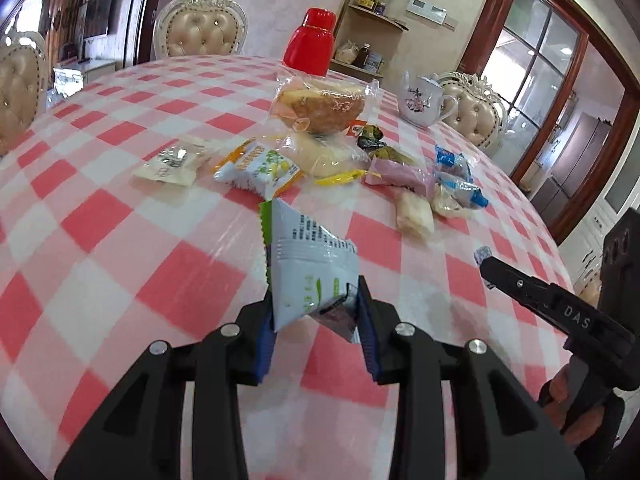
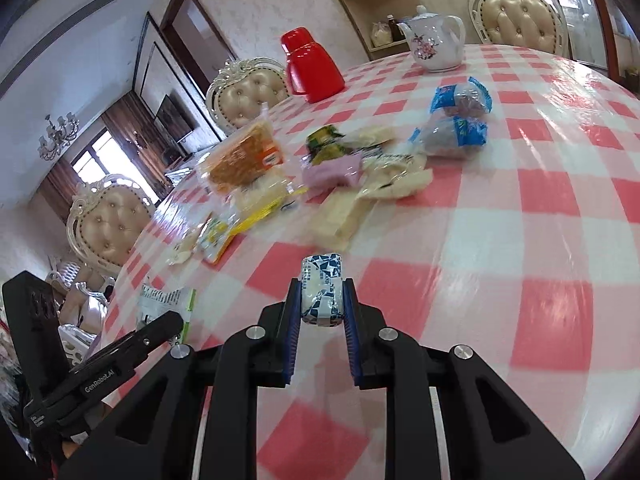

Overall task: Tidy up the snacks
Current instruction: 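Grasp the green-white snack bag with the left gripper, then carry both snacks to the clear plastic box and open both grippers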

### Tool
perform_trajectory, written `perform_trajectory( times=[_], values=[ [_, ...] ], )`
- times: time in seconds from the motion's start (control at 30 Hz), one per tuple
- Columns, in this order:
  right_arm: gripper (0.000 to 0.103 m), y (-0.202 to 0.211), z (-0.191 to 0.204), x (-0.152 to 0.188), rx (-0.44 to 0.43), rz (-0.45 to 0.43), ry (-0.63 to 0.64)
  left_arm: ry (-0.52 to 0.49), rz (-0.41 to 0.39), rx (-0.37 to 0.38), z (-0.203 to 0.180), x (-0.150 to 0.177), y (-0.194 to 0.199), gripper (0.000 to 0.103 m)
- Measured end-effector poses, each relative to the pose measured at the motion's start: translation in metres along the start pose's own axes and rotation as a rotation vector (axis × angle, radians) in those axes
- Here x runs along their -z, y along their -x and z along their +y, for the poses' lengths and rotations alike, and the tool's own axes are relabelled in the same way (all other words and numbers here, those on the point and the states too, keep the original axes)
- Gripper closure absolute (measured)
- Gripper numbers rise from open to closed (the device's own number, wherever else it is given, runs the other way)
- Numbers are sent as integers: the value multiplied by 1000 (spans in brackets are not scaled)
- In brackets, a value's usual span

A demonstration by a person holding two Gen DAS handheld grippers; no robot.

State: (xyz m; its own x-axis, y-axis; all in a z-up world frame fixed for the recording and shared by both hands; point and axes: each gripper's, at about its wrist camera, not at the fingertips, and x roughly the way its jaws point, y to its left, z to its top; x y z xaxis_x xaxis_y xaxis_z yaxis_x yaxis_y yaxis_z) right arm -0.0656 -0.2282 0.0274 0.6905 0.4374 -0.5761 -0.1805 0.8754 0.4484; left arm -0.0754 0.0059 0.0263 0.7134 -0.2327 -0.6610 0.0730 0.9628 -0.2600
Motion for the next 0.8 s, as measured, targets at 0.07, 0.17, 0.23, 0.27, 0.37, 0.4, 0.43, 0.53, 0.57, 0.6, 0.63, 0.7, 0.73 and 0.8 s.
perform_trajectory(
  times=[0.07, 0.17, 0.23, 0.27, 0.37, 0.4, 0.43, 0.53, 0.57, 0.6, 0.63, 0.7, 0.73, 0.8],
  values=[
    [82, 3, 7, 7, -5, 1, 9, -24, -7, -27, -1, 6, 11, 67],
    [82, 6, 19, 17, -8, 10, 26, -53, -18, -58, -1, 13, 25, 67],
    [82, 8, 24, 22, -10, 16, 33, -71, -25, -77, 1, 19, 35, 67],
    [82, 8, 28, 25, -13, 21, 35, -82, -30, -92, 2, 22, 41, 67],
    [82, 11, 36, 34, -31, 35, 39, -98, -42, -126, 9, 30, 58, 67],
    [82, 11, 41, 37, -32, 40, 44, -101, -45, -130, 12, 31, 63, 67],
    [82, 11, 43, 39, -35, 43, 46, -103, -47, -137, 16, 34, 70, 67],
    [82, 10, 56, 47, -47, 61, 63, -109, -55, -164, 26, 42, 88, 67],
    [82, 9, 63, 50, -48, 68, 80, -109, -59, -178, 32, 46, 97, 67],
    [82, 8, 67, 52, -50, 72, 90, -107, -61, -188, 37, 49, 103, 67],
    [82, 7, 74, 55, -55, 80, 103, -106, -62, -193, 40, 51, 107, 67],
    [82, 4, 85, 60, -58, 92, 127, -98, -58, -216, 52, 58, 118, 67],
    [82, 3, 91, 62, -62, 99, 139, -89, -51, -222, 59, 61, 122, 67],
    [82, -1, 102, 67, -66, 114, 165, -67, -42, -232, 72, 66, 131, 67]
  ],
)
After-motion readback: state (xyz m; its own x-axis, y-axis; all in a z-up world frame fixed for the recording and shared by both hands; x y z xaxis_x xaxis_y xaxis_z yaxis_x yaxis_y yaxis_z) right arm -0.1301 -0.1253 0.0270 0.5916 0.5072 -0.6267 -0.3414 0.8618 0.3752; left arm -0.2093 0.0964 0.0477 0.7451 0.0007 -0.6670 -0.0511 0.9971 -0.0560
